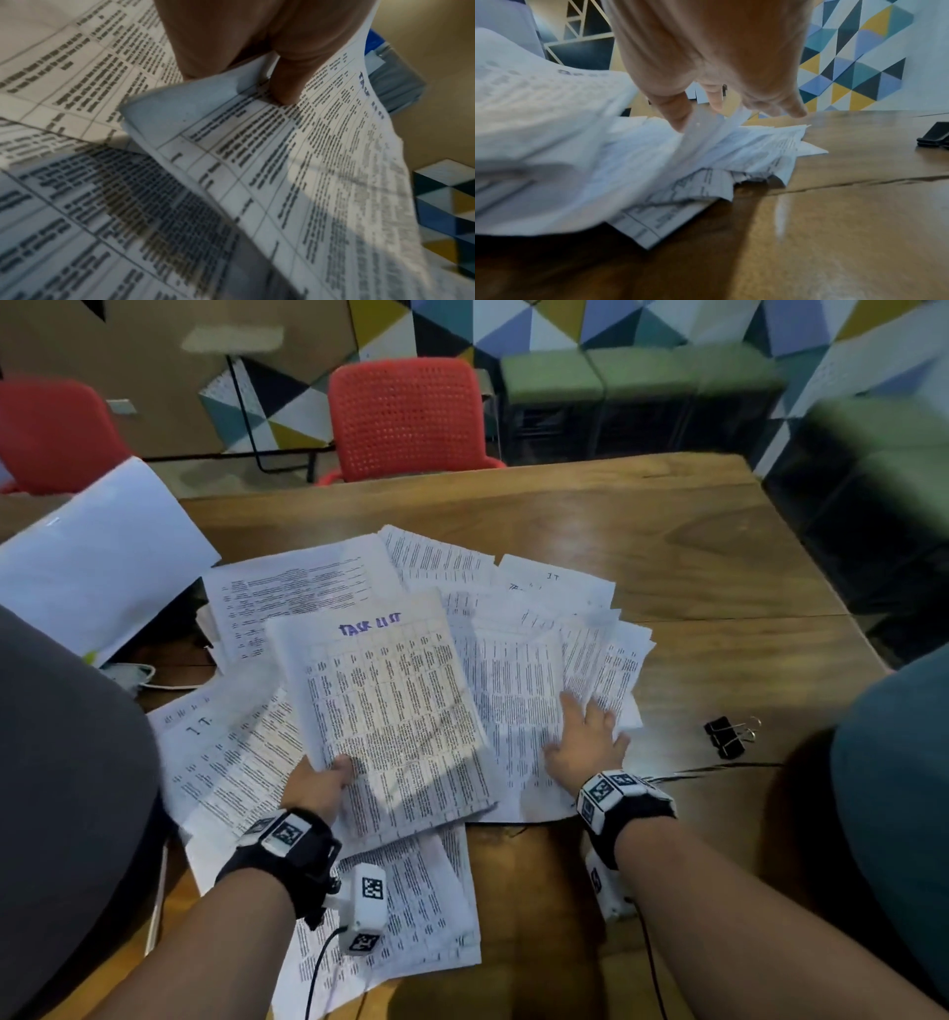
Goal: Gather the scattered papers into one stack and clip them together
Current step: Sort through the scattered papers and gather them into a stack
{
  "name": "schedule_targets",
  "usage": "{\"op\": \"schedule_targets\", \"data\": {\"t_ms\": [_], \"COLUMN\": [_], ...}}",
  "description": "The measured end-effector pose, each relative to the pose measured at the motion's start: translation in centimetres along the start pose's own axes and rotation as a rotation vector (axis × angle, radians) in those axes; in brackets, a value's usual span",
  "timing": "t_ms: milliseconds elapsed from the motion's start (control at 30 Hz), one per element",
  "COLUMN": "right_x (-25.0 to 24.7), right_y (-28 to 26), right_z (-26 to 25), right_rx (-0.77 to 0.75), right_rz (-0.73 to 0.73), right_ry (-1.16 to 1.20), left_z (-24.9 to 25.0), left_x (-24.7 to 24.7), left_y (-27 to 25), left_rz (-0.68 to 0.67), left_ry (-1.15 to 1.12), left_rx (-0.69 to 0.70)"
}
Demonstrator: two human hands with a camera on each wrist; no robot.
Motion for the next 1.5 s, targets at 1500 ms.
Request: {"op": "schedule_targets", "data": {"t_ms": [1500], "right_x": [-4.2], "right_y": [-11.3], "right_z": [15.4], "right_rx": [0.214], "right_rz": [0.253], "right_ry": [-0.123], "left_z": [-0.4], "left_x": [14.6], "left_y": [-20.5], "left_rz": [-0.779], "left_ry": [0.579], "left_rx": [0.652]}}
Point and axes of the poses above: each hand's wrist, its own y-axis towards the middle knuckle, its own x-axis out of the palm, z = x × y, the point moved 3 cm from there along y, towards the middle knuckle, and after that the axes turned 12 degrees about z, right-handed, at the moved point
